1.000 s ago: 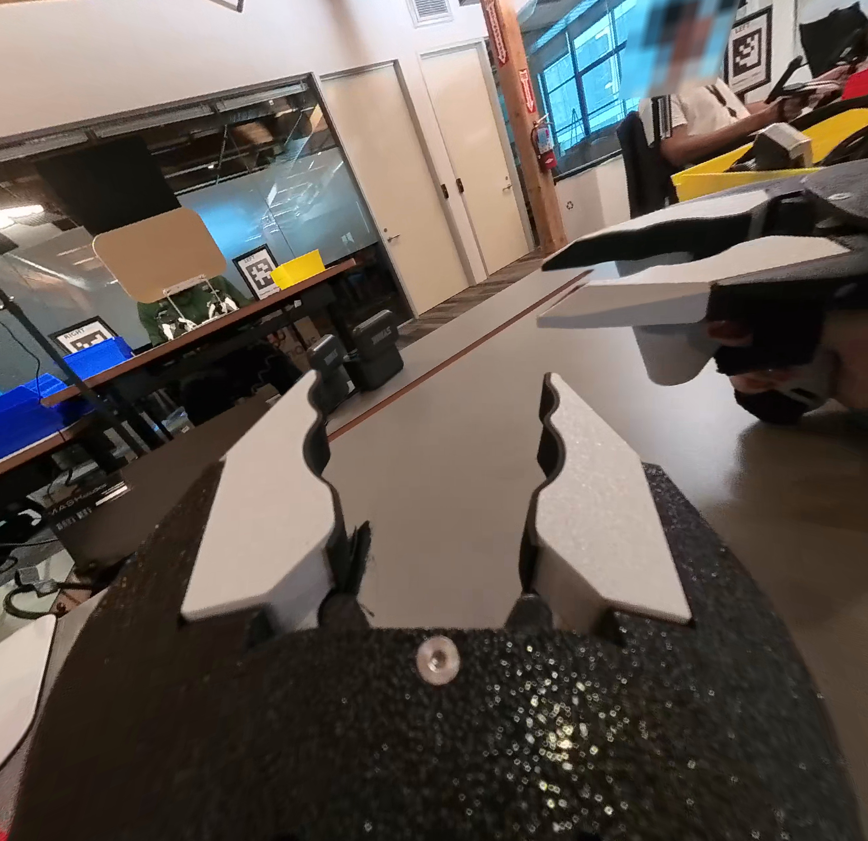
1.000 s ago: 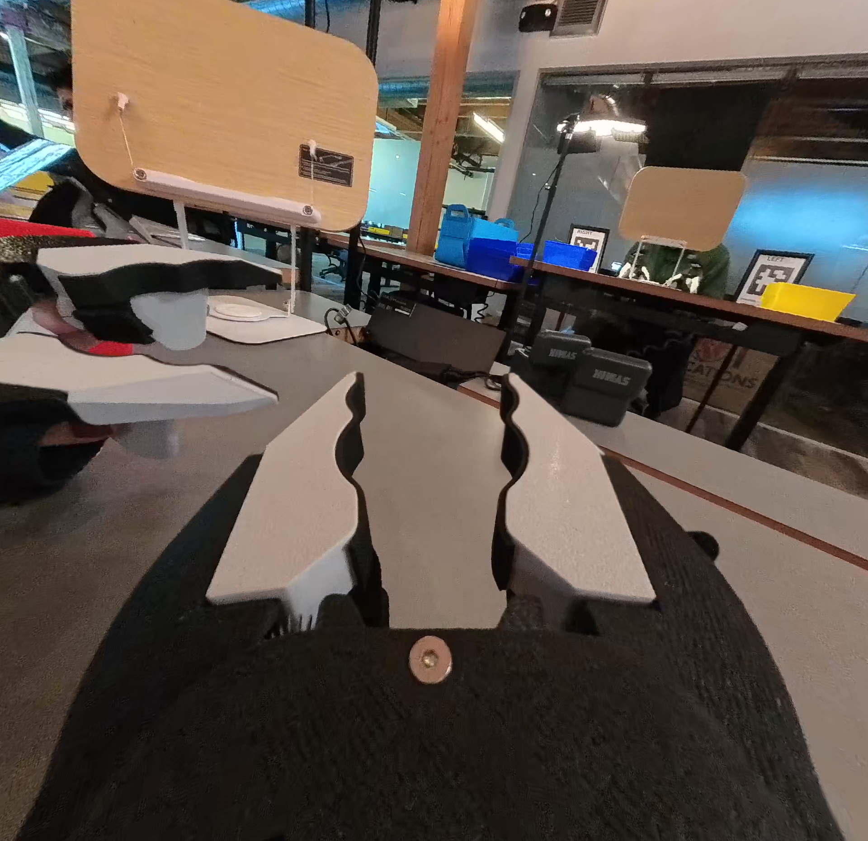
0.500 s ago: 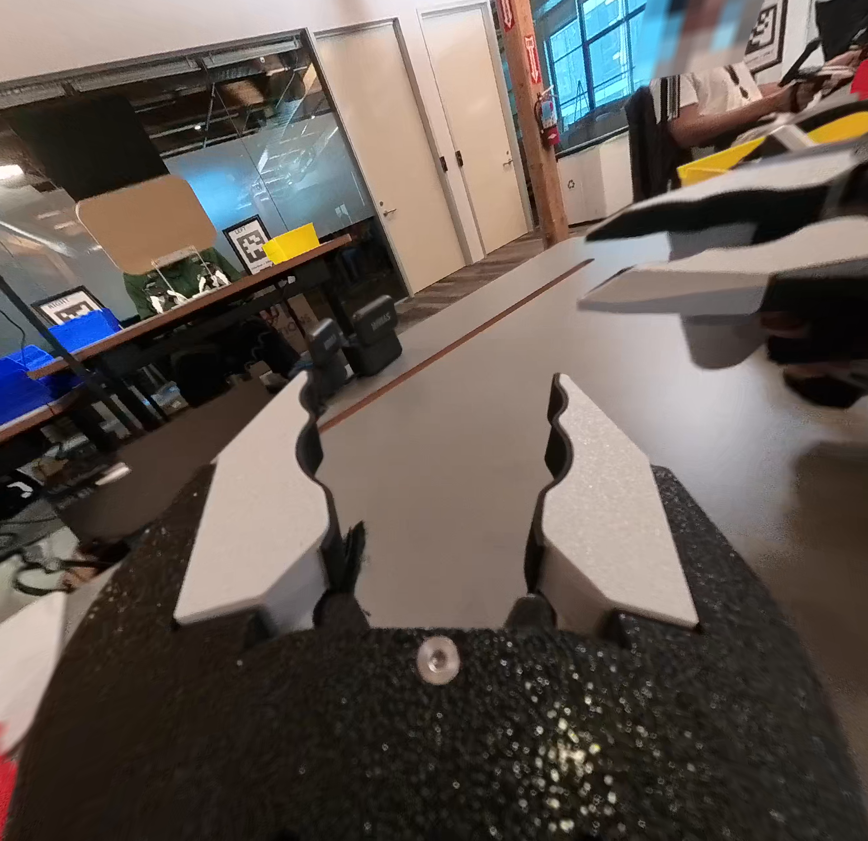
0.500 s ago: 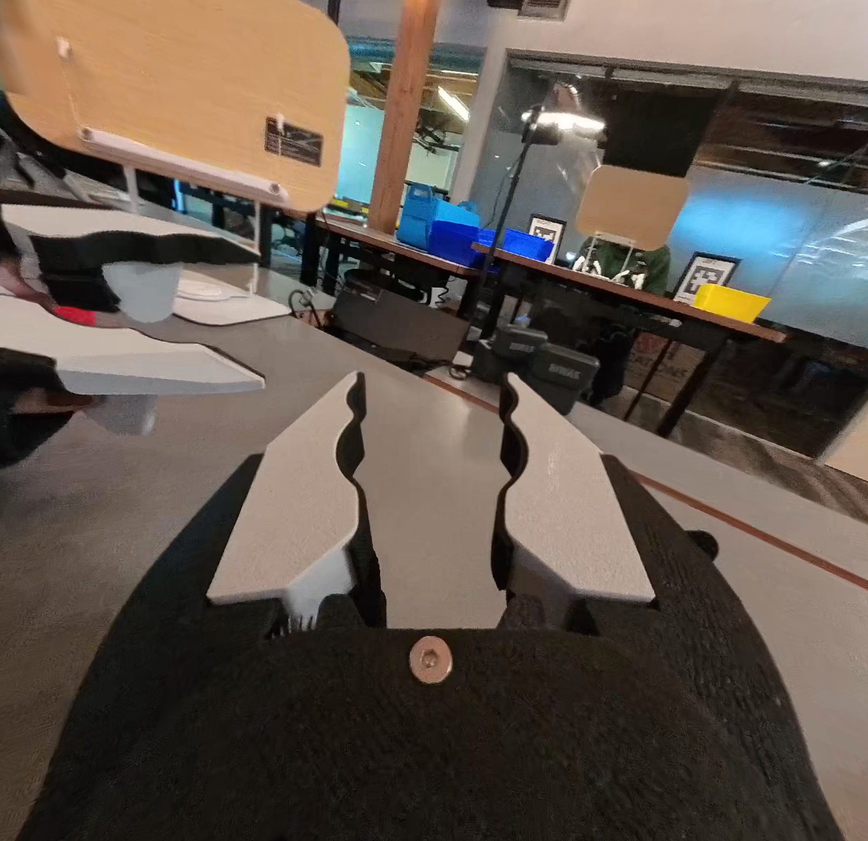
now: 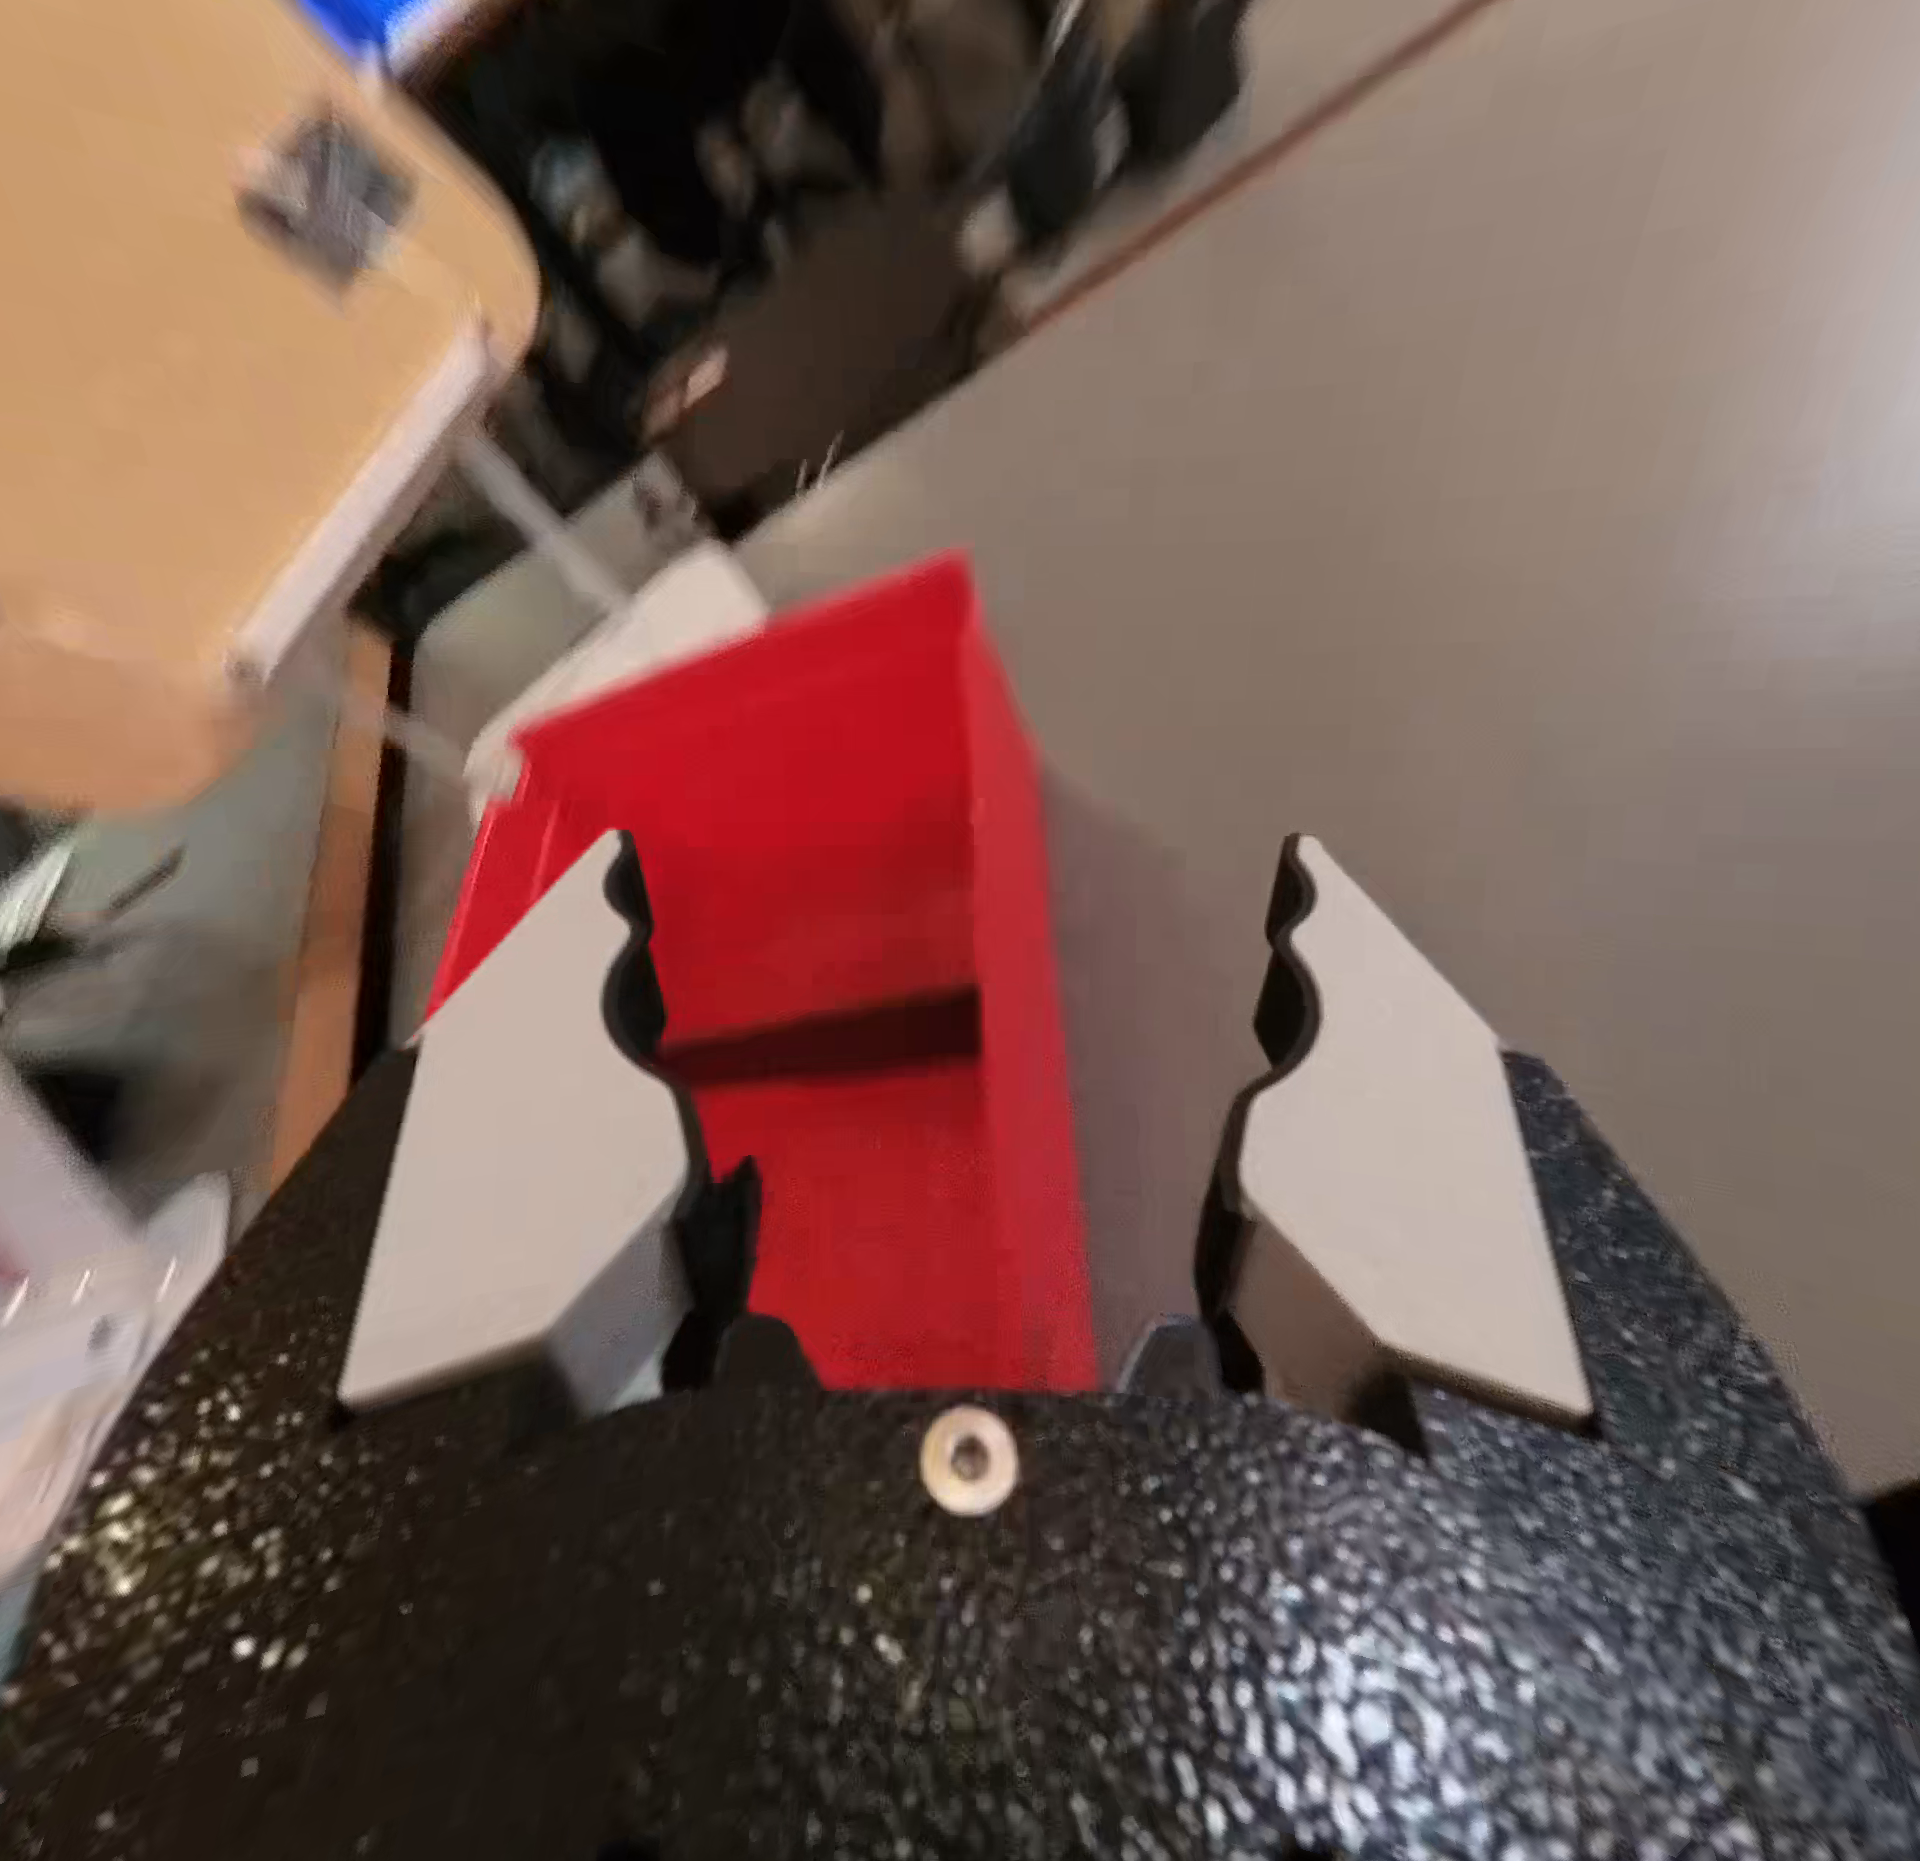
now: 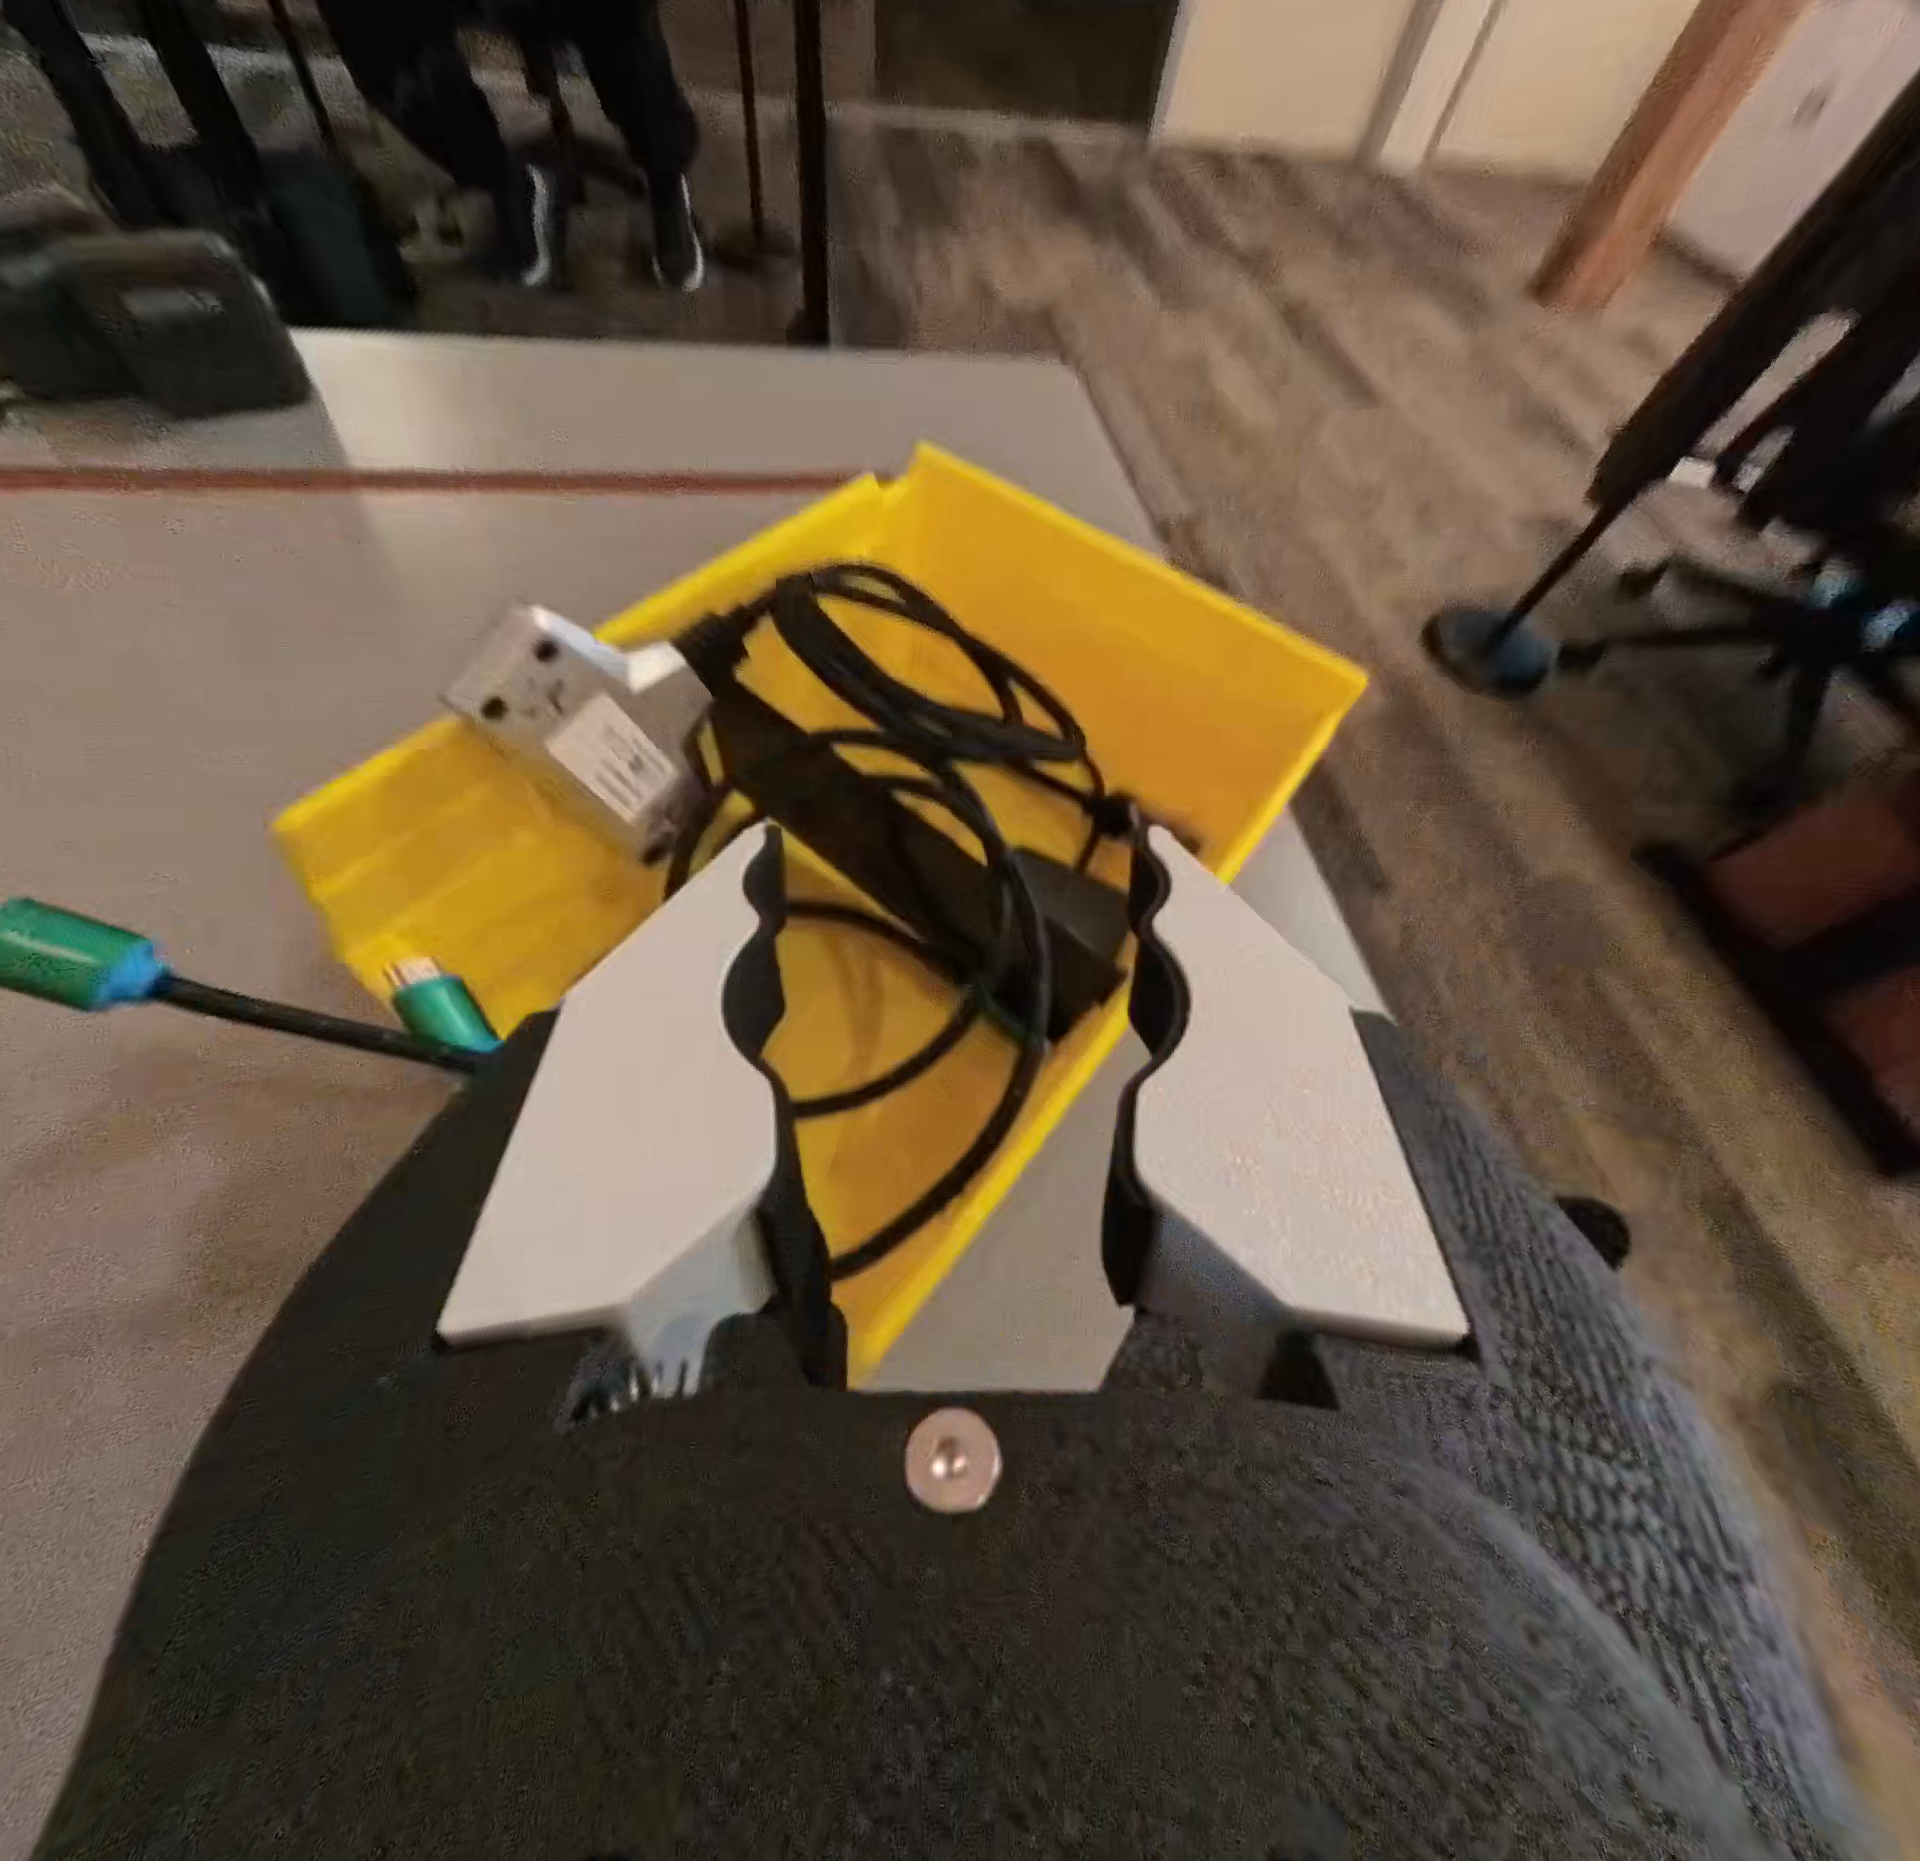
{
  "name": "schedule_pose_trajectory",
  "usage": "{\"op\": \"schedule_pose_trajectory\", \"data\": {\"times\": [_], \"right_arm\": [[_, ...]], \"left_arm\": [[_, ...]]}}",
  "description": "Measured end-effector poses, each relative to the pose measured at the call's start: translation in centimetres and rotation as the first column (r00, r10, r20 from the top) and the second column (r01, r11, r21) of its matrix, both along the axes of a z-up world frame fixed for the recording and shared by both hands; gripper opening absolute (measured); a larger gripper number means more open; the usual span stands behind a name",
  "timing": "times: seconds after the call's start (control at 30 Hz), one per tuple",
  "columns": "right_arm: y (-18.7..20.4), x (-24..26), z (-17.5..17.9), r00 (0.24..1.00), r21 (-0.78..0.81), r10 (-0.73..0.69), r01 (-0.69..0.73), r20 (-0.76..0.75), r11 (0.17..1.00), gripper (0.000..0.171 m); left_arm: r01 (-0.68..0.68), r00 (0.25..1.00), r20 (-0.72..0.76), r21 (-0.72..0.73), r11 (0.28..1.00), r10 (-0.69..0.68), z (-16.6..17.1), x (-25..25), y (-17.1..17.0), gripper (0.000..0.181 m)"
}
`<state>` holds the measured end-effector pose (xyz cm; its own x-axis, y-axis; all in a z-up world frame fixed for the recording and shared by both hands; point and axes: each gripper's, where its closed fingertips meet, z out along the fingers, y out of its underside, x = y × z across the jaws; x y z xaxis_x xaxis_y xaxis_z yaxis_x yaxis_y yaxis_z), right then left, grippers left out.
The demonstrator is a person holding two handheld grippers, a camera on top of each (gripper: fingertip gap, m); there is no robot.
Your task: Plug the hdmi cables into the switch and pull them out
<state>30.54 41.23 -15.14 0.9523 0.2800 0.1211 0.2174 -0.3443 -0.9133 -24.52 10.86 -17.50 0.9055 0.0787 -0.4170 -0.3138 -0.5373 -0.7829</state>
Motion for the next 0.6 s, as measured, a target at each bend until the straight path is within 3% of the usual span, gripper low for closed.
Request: {"op": "schedule_pose_trajectory", "data": {"times": [0.13, 0.23, 0.47, 0.53, 0.6], "right_arm": [[0.3, 3.7, -6.3, 0.999, -0.258, -0.052, 0.047, -0.015, 0.965, 0.064], [0.2, 3.0, -7.9, 0.994, -0.339, -0.03, -0.008, -0.106, 0.941, 0.063], [-1.7, 2.1, -8.1, 1.0, -0.412, 0.012, -0.003, 0.019, 0.911, 0.062], [-2.3, 2.0, -9.0, 1.0, -0.468, 0.014, -0.001, 0.024, 0.884, 0.059], [-2.7, 2.1, -10.6, 0.999, -0.534, 0.021, 0.002, 0.038, 0.845, 0.049]], "left_arm": [[-0.121, 0.982, 0.113, -0.256, 0.959, 0.154, -5.9, -3.7, -5.4, 0.118], [-0.115, 0.96, 0.199, -0.365, 0.924, 0.198, -9.3, -3.8, -7.2, 0.111], [-0.159, 0.97, 0.084, -0.492, 0.856, 0.229, -12.8, -4.3, -8.2, 0.06], [-0.13, 0.98, 0.067, -0.497, 0.858, 0.187, -12.8, -3.9, -8.1, 0.046], [-0.036, 0.985, 0.127, -0.511, 0.859, 0.116, -13.2, -2.5, -7.9, 0.016]]}}
